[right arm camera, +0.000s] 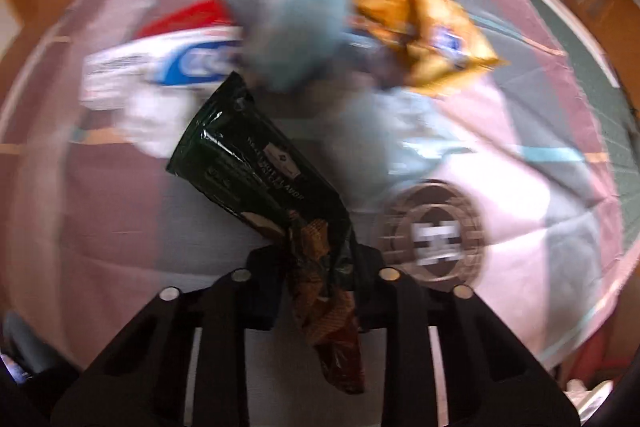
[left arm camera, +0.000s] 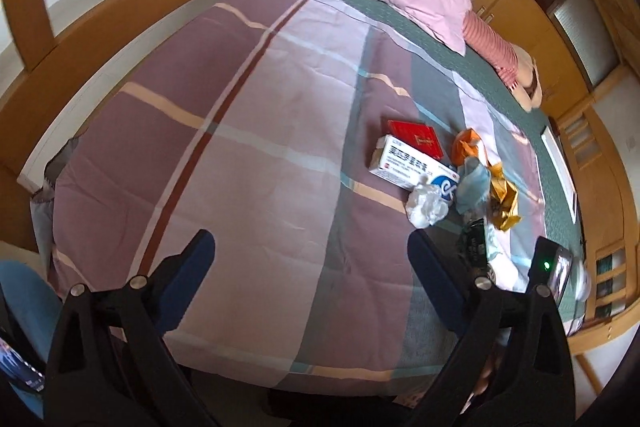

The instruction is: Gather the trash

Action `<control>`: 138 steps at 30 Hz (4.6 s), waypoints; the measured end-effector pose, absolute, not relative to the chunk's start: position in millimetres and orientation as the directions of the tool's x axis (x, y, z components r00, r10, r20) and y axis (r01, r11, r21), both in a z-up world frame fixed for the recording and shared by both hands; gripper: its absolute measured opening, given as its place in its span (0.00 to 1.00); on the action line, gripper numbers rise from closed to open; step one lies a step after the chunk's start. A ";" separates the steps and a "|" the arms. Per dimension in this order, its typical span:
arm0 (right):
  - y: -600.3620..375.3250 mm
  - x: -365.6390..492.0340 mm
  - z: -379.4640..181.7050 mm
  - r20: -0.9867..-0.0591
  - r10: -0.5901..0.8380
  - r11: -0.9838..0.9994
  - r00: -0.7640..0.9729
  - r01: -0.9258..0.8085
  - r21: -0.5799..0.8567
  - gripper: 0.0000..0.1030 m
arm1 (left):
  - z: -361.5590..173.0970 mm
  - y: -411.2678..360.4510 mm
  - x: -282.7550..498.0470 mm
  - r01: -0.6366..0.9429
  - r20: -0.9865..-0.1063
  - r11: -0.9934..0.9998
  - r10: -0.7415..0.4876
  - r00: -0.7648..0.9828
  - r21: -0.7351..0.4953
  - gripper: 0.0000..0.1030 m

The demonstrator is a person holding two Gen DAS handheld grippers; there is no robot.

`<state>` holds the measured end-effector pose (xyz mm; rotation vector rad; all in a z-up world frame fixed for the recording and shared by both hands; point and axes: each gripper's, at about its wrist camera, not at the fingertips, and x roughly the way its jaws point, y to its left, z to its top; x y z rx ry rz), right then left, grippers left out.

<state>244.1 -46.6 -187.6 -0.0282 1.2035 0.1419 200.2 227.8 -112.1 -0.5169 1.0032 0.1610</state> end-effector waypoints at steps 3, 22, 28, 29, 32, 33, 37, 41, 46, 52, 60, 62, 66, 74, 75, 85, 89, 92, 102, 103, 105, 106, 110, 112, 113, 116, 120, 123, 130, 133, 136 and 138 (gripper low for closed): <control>-19.6 237.7 -171.4 -0.907 0.236 0.970 0.349 -0.147 0.195 0.24 | -113.0 243.3 194.4 -0.410 -0.829 0.833 -0.099 0.550 -0.372 0.94; 30.3 237.9 -188.7 -0.724 0.666 0.744 0.181 -0.090 0.662 0.63 | -130.9 278.4 181.7 -0.537 -0.844 0.738 -0.082 0.529 -0.408 0.94; 3.5 242.1 -176.2 -0.702 0.614 0.757 0.360 -0.015 0.654 0.64 | -139.1 276.3 181.0 -0.547 -0.856 0.732 -0.096 0.508 -0.407 0.94; -1.8 243.0 -172.5 -0.705 0.590 0.768 0.395 -0.005 0.640 0.64 | -140.1 276.9 180.8 -0.549 -0.857 0.730 -0.098 0.506 -0.408 0.94; -14.6 246.2 -165.0 -0.728 0.497 0.817 0.472 0.026 0.575 0.64 | -142.9 282.0 179.3 -0.558 -0.855 0.709 -0.125 0.504 -0.432 0.94; -19.0 246.8 -164.3 -0.731 0.481 0.823 0.484 0.039 0.567 0.63 | -143.7 285.4 178.3 -0.562 -0.851 0.697 -0.137 0.506 -0.446 0.94; -31.8 251.9 -173.1 -0.720 0.484 0.789 0.497 0.110 0.605 0.64 | -144.4 302.4 168.9 -0.617 -0.841 0.625 -0.121 0.528 -0.477 0.94; -39.0 268.1 -182.2 -0.736 0.450 0.778 0.506 0.184 0.601 0.67 | -149.3 308.8 165.9 -0.638 -0.839 0.588 -0.137 0.526 -0.496 0.94; -31.2 298.0 -182.5 -0.768 0.325 0.854 0.551 0.177 0.489 0.68 | -153.5 305.1 168.4 -0.626 -0.836 0.586 -0.181 0.517 -0.514 0.94; -15.7 313.1 -210.7 -0.793 0.421 0.840 0.439 0.141 0.524 0.68 | -155.4 301.1 173.1 -0.603 -0.841 0.614 -0.205 0.501 -0.509 0.94; -5.3 297.5 -206.4 -0.858 0.341 0.915 0.383 0.073 0.396 0.30 | -158.8 301.6 172.5 -0.614 -0.844 0.605 -0.203 0.497 -0.507 0.94; -15.2 291.6 -202.5 -0.852 0.342 0.908 0.397 0.094 0.408 0.29 | -160.4 301.6 172.9 -0.620 -0.848 0.605 -0.195 0.492 -0.499 0.94; -39.5 270.9 -185.8 -0.823 0.323 0.882 0.467 0.166 0.441 0.29 | -164.4 293.7 178.1 -0.610 -0.861 0.636 -0.183 0.475 -0.472 0.94; -83.0 240.9 -184.7 -0.820 0.250 0.813 0.515 0.349 0.467 0.29 | -188.1 211.5 223.4 -0.348 -0.903 0.868 -0.222 0.367 -0.354 0.94; -83.7 241.7 -185.8 -0.822 0.250 0.808 0.511 0.358 0.468 0.29 | -193.4 201.2 226.2 -0.328 -0.913 0.888 -0.200 0.356 -0.322 0.94; -71.6 244.4 -181.5 -0.826 0.242 0.842 0.510 0.312 0.439 0.29 | -208.9 159.0 233.1 -0.172 -0.935 0.973 -0.085 0.343 -0.151 0.60; -70.8 243.8 -181.4 -0.826 0.240 0.847 0.509 0.307 0.435 0.29 | -206.9 154.9 231.3 -0.148 -0.937 0.985 -0.032 0.347 -0.089 0.31; -72.5 242.9 -181.5 -0.826 0.237 0.844 0.511 0.313 0.435 0.29 | -199.0 157.8 227.9 -0.146 -0.931 0.981 -0.071 0.359 -0.131 0.22; -67.0 243.4 -179.0 -0.826 0.235 0.858 0.513 0.290 0.425 0.29 | -163.8 169.5 217.5 -0.173 -0.887 0.981 -0.002 0.462 -0.093 0.20; -66.0 243.3 -178.0 -0.825 0.233 0.861 0.515 0.285 0.421 0.29 | -161.7 170.3 213.9 -0.173 -0.884 0.981 0.001 0.467 -0.090 0.20; -64.2 242.9 -175.1 -0.821 0.228 0.867 0.524 0.274 0.416 0.29 | -156.1 170.9 212.0 -0.172 -0.876 0.982 0.010 0.483 -0.083 0.20; -63.3 242.3 -173.6 -0.817 0.227 0.869 0.530 0.269 0.416 0.29 | -153.4 171.0 212.0 -0.170 -0.872 0.982 0.012 0.489 -0.082 0.20; -61.3 238.0 -158.9 -0.776 0.231 0.874 0.587 0.224 0.431 0.29 | -143.5 170.2 208.1 -0.158 -0.857 0.984 0.013 0.516 -0.080 0.20; -64.9 229.2 -146.3 -0.743 0.220 0.876 0.632 0.207 0.436 0.29 | -140.8 169.9 208.4 -0.152 -0.851 0.983 -0.006 0.525 -0.101 0.20; -67.6 223.8 -141.3 -0.734 0.219 0.875 0.643 0.204 0.440 0.29 | -139.9 169.5 209.4 -0.149 -0.847 0.982 -0.018 0.531 -0.115 0.20; -78.0 199.6 -125.8 -0.731 0.228 0.876 0.643 0.192 0.442 0.29 | -134.7 165.1 210.9 -0.126 -0.832 0.981 -0.055 0.552 -0.148 0.20; -102.7 169.9 -93.0 -0.719 0.234 0.891 0.654 0.151 0.428 0.29 | -126.6 149.3 208.5 -0.057 -0.812 0.979 -0.131 0.568 -0.197 0.20; -137.7 140.5 -58.9 -0.700 0.192 0.904 0.688 0.153 0.399 0.29 | -117.5 138.1 204.0 0.002 -0.794 0.970 -0.201 0.574 -0.244 0.20; -242.7 56.4 -38.2 -0.778 -0.061 0.930 0.625 0.318 0.182 0.29 | -91.7 92.3 177.1 0.229 -0.708 0.894 -0.445 0.549 -0.385 0.20; -270.2 31.6 -65.6 -0.845 -0.124 0.919 0.519 0.381 0.099 0.29 | -85.6 59.8 161.1 0.339 -0.676 0.858 -0.512 0.529 -0.385 0.20; -283.2 15.1 -106.4 -0.923 -0.134 0.912 0.361 0.410 0.028 0.36 | -83.6 23.8 143.6 0.454 -0.651 0.806 -0.582 0.487 -0.381 0.20; -290.8 7.3 -123.8 -0.948 -0.072 0.889 0.310 0.451 0.079 0.49 | -86.4 3.3 134.4 0.509 -0.648 0.770 -0.618 0.444 -0.385 0.20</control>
